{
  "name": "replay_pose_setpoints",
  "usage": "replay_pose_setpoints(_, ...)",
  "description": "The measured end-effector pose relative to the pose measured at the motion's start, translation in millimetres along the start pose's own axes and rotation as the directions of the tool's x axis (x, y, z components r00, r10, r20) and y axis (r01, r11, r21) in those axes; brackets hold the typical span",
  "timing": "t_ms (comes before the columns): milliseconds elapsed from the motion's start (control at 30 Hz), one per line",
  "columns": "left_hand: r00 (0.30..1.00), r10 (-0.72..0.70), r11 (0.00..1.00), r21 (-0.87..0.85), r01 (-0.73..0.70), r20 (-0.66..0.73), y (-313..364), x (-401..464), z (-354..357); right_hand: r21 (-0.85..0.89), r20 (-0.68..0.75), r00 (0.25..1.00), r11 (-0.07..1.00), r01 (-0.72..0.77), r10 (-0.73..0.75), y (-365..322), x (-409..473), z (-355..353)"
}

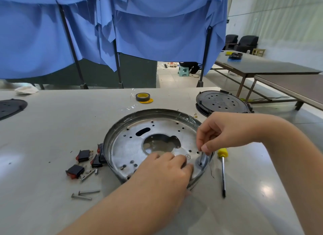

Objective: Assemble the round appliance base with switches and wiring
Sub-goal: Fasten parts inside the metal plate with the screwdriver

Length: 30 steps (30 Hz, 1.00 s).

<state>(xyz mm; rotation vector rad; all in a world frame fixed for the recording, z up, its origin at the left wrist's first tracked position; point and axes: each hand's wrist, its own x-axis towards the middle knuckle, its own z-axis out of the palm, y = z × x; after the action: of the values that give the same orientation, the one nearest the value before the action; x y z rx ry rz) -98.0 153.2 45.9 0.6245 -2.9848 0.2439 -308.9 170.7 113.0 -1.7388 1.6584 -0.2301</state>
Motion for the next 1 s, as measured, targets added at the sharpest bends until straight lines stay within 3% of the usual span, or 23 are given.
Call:
replay_pose_setpoints(633,0.994,0.001,0.946,-0.322,0.035,0.112,-23,-4,-32,-0.045,-0.123,0.99,0.997,0.068,-0.073,-5,3,3)
replay_pose_setpoints(1000,0.991,-0.026,0.923,-0.377,0.074,0.131,-21,-2,-30,-0.121,-0.177,0.984,0.993,0.012,-0.034,-8,4,7)
